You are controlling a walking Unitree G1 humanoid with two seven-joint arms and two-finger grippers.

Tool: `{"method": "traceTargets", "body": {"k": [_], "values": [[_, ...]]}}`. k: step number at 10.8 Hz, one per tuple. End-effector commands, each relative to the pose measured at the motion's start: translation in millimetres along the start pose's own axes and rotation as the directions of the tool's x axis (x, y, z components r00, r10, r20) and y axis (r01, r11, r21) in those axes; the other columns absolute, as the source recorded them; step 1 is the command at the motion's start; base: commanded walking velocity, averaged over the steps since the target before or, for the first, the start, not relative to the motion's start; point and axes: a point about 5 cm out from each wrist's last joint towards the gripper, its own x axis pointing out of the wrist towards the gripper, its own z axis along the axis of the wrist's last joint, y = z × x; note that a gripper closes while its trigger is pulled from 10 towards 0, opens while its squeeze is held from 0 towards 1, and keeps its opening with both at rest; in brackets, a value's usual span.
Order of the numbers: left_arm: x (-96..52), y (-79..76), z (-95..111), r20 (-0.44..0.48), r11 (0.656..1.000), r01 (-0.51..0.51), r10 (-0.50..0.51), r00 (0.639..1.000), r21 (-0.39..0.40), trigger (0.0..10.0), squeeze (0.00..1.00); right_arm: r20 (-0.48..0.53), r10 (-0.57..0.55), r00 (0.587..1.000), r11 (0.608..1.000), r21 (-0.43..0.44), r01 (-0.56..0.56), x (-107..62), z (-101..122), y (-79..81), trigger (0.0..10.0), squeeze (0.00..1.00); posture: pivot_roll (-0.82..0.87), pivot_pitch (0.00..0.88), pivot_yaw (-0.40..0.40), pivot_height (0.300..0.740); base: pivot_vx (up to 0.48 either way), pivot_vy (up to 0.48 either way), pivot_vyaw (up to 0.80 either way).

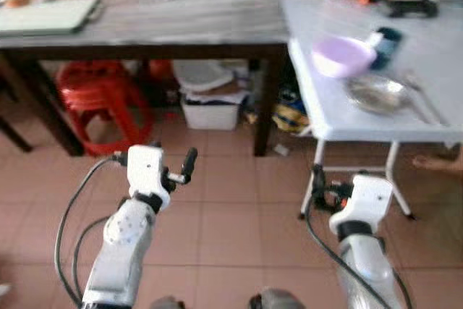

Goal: Setting the table

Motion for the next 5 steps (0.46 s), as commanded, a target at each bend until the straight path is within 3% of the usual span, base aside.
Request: {"method": "traceTargets", "body": {"k": [1, 5], "values": [[-1.4, 3.0, 3.1, 0.002, 1.000, 0.003, -0.003, 1.000, 0.015, 10.0, 0.00, 0.015, 0.016, 1.000, 1.000, 0.002, -0.016, 2.4, 4.9, 2.6, 10.0, 0.00, -0.03, 0.000, 0.044, 0.740, 0.000, -0.461, 0.00], [3.5, 3.7, 8.1, 0.021, 1.000, -0.013, 0.013, 1.000, 0.021, 10.0, 0.00, 0.040, 0.047, 0.998, 0.999, -0.009, -0.047, 16.4, 10.6, 8.7, 10.0, 0.00, -0.02, 0.000, 0.029, 0.740, 0.000, -0.458, 0.00]]}}
